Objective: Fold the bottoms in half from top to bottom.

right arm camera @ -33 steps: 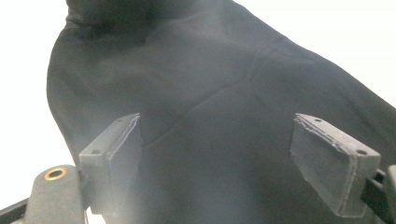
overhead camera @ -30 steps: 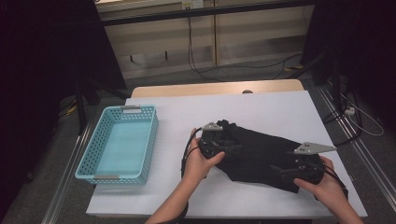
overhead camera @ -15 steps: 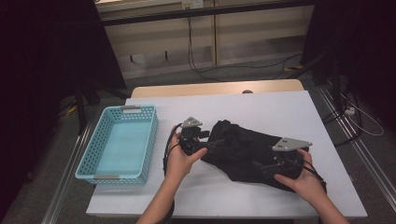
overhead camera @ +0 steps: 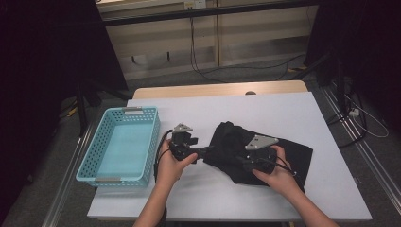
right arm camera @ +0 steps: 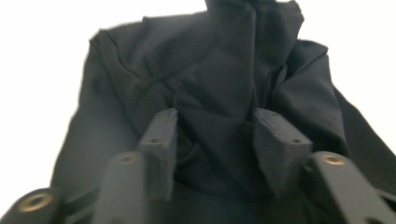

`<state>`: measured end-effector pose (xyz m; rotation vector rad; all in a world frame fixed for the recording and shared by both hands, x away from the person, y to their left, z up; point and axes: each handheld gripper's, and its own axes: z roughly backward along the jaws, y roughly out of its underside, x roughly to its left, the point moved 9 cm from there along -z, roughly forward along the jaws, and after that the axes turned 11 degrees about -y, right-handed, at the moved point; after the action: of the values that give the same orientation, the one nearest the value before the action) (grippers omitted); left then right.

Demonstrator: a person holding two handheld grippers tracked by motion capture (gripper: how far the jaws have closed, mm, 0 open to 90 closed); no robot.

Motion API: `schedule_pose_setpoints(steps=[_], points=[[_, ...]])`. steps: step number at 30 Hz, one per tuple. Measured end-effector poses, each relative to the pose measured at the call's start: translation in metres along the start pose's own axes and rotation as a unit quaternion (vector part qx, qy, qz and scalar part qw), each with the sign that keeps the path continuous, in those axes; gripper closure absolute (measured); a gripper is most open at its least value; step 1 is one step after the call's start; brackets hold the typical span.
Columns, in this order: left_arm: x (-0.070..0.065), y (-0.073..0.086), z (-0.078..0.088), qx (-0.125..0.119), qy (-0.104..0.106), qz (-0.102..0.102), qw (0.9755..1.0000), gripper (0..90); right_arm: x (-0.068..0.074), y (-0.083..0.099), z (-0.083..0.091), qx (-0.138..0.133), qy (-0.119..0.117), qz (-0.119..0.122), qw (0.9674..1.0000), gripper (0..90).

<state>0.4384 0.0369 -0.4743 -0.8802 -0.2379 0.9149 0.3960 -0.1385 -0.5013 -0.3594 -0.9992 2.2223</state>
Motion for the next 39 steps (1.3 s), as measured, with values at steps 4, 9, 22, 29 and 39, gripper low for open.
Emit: schedule_pose_setpoints(steps=[4, 9, 22, 29, 39], points=[[0.004, 0.002, 0.002, -0.001, -0.004, 0.006, 1.0, 20.7, -0.008, -0.002, 0.004, -0.018, -0.006, -0.019, 0.9997, 81.3], [0.005, 0.001, 0.006, -0.005, -0.003, 0.008, 0.9999, 20.9, -0.016, -0.001, 0.016, -0.04, -0.025, -0.059, 0.9971, 89.8], [0.005, 0.003, 0.004, -0.002, -0.004, 0.003, 1.0, 21.0, -0.027, 0.034, 0.053, -0.014, -0.04, -0.1, 0.9941, 84.6], [0.008, 0.005, 0.004, 0.007, -0.011, -0.001, 0.9999, 18.9, -0.021, 0.004, 0.043, -0.045, -0.012, -0.053, 0.9975, 50.7], [0.017, 0.008, 0.008, 0.007, -0.029, -0.001, 0.9996, 15.7, -0.03, -0.025, -0.009, -0.024, -0.005, -0.046, 0.9986, 58.3]])
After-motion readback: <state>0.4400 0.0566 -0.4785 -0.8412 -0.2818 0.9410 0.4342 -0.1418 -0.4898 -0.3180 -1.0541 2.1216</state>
